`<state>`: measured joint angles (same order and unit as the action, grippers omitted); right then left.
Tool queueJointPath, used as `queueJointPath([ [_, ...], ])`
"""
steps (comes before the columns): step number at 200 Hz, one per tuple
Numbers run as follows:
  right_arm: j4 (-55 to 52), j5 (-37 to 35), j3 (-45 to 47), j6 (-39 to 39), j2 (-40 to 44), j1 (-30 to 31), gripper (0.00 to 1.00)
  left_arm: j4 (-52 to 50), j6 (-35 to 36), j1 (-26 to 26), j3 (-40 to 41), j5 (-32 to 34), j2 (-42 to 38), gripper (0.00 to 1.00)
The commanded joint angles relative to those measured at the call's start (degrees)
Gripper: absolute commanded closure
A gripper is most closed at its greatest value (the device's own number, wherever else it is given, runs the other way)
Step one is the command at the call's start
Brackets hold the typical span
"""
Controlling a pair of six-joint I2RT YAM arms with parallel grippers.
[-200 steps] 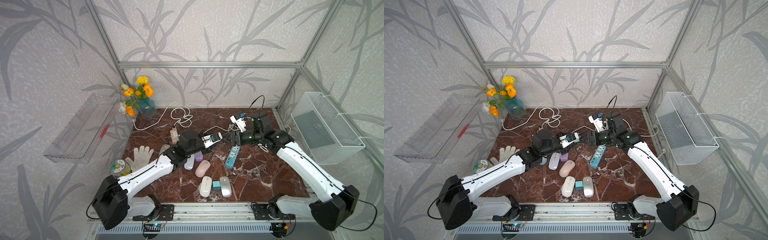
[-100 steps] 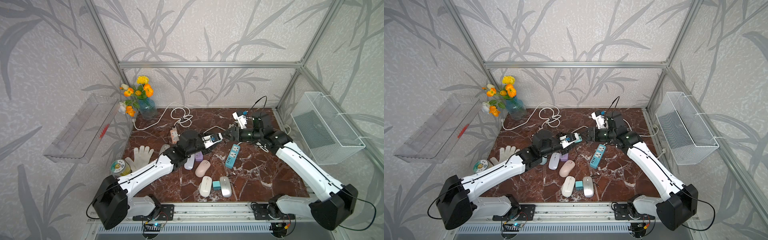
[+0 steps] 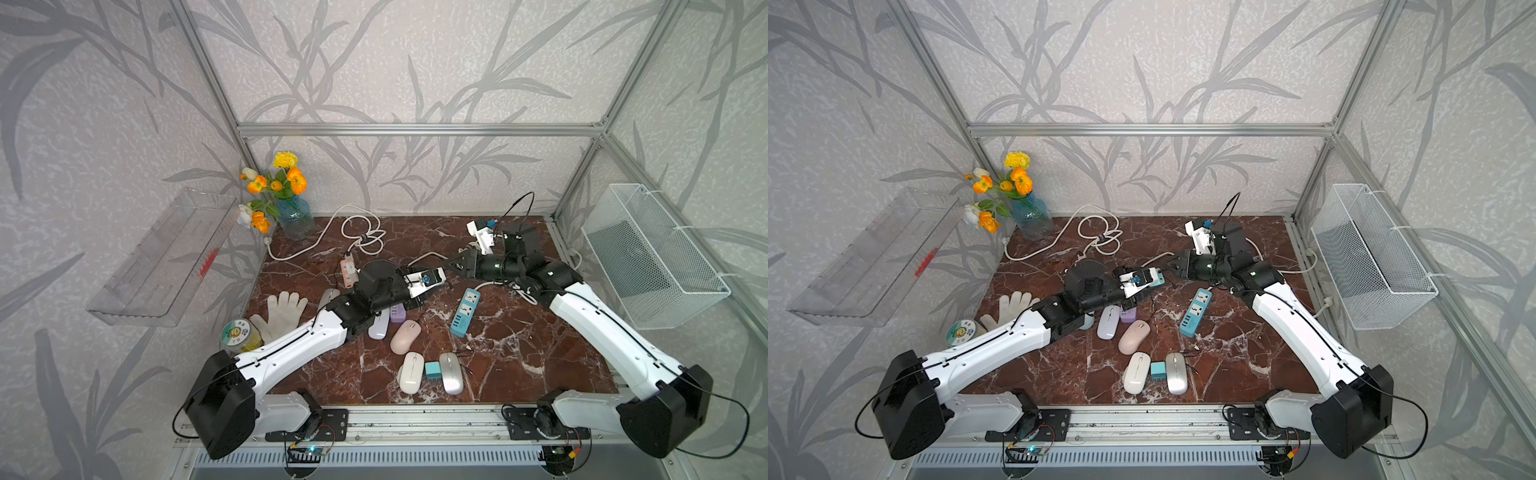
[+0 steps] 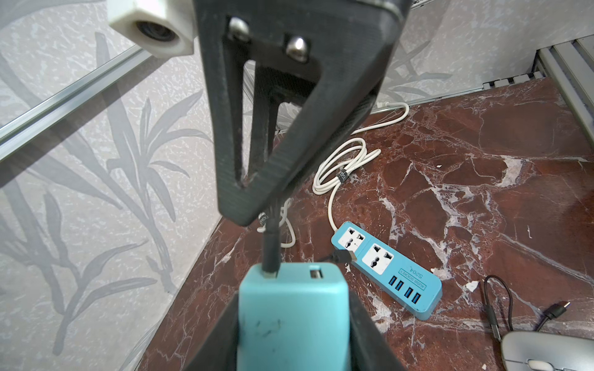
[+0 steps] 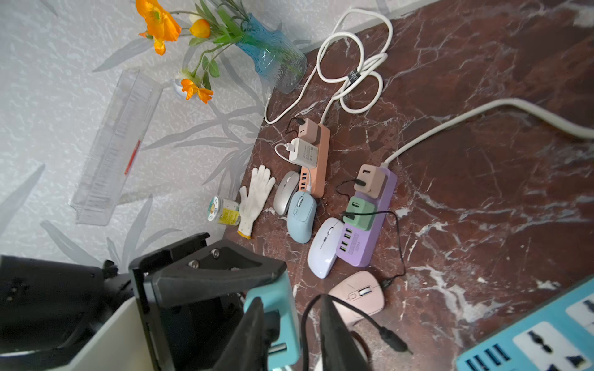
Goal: Unplug the wireless mouse
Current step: Remove the power cord from the plug, then place the plug at the center of the board.
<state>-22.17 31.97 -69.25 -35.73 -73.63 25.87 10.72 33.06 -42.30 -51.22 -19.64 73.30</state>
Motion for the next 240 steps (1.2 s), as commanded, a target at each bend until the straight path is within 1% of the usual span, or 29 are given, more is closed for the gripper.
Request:
queueJointPath([
  [1, 1.2, -0.2, -0.9, -0.1, -0.2, -0.2, 0.83, -0.2, 0.9, -0.1, 0.2, -0.3, -0.9, 1.0],
  [32, 0.3, -0.5, -0.7, 0.2, 0.3, -0.2, 1.0, 0.0, 0.6, 0.0, 0.4, 1.3, -0.6, 1.0],
  [55, 0.3, -2.3, -0.5, 0.1, 1.5, -0.4, 1.0, -1.0, 0.1, 0.1, 0.8, 1.5, -0.7, 1.0],
  [69, 0.7, -3.6, -0.1, -0.4, 3.1, -1.7, 1.0, -3.3, 0.1, 0.1, 1.5, 1.4, -1.3, 1.0],
  [72, 1.1, -3.7, 0.2, -0.4, 3.5, -2.2, 1.0, -3.9, 0.1, 0.0, 1.8, 1.5, -1.5, 1.0],
  [81, 2.6, -3.3, 1.4, -3.6, 5.0, -4.5, 1.0, -6.0, -0.1, 0.1, 2.7, 1.9, -2.2, 1.0],
  [99, 6.6, -0.4, 4.4, -8.1, 7.9, -9.9, 1.0, -10.3, -0.6, 0.0, 5.1, 2.5, -3.9, 1.0],
  [111, 7.4, 1.1, 5.4, -8.8, 9.1, -12.5, 1.0, -10.7, -2.0, 0.0, 7.6, 3.1, -6.0, 1.0],
  [131, 4.6, 0.4, 4.2, -6.8, 9.6, -13.2, 1.0, -11.0, -4.4, 0.0, 11.2, 3.5, -8.9, 1.0],
  [152, 5.6, 0.5, 4.9, -7.7, 9.9, -13.5, 1.0, -15.0, -6.1, 0.0, 12.4, 4.6, -11.2, 1.0],
  [164, 5.1, 0.1, 4.9, -6.5, 9.6, -13.3, 1.0, -17.3, -8.0, 0.0, 12.8, 5.1, -12.6, 1.0],
  [176, 2.1, -2.3, 4.1, -3.5, 9.1, -12.0, 1.0, -20.5, -12.6, -0.2, 12.1, 5.8, -13.8, 1.0],
  [185, -1.8, -5.8, 2.8, 0.3, 8.9, -10.2, 1.0, -24.1, -16.9, -0.5, 11.1, 6.4, -14.6, 1.0],
  [197, -5.0, -10.5, 2.1, 3.9, 8.8, -7.3, 1.0, -27.7, -25.7, -1.9, 10.6, 10.2, -15.6, 1.0],
  [203, -5.5, -12.2, 2.4, 4.6, 8.9, -6.0, 1.0, -29.5, -30.7, -3.0, 10.5, 13.5, -16.2, 1.0],
  [217, -5.3, -14.4, 4.1, 4.8, 9.2, -4.4, 1.0, -35.0, -40.6, -6.9, 10.3, 19.9, -17.0, 1.0],
  [240, -4.7, -15.9, 6.5, 4.9, 9.8, -2.9, 1.0, -43.1, -57.0, -17.1, 10.4, 30.2, -17.3, 1.0],
])
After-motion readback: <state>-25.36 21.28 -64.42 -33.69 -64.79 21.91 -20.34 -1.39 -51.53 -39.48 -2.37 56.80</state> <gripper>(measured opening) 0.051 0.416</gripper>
